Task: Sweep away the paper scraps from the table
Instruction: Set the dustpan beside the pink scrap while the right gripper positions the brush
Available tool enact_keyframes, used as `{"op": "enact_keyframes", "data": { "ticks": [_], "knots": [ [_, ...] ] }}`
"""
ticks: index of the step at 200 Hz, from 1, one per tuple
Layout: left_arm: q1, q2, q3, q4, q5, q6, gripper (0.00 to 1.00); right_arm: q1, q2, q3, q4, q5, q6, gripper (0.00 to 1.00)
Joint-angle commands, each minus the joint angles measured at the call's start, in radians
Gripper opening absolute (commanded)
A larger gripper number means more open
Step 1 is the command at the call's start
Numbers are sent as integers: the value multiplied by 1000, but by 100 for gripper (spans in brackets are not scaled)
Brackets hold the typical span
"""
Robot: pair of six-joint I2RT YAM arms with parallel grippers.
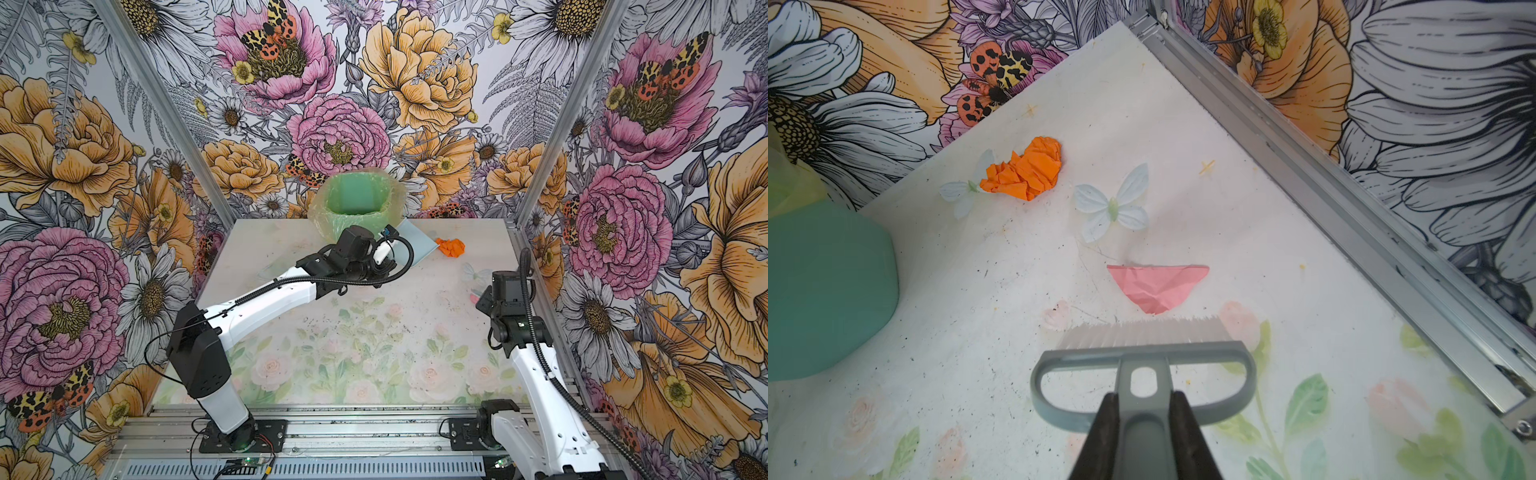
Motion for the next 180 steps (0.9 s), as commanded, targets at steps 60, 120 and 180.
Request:
{"op": "enact_keyframes", "data": {
  "ticks": [60, 120, 180],
  "knots": [
    [-38, 63, -38, 6, 61, -30, 0, -7, 43, 28, 0, 87, 30, 0],
    [-78, 164, -68, 5, 26, 16, 0, -13, 164, 39, 3, 148, 68, 1],
    [-81, 202, -93, 22, 86, 27, 0, -33, 254, 73, 32, 163, 65, 2]
  ]
}}
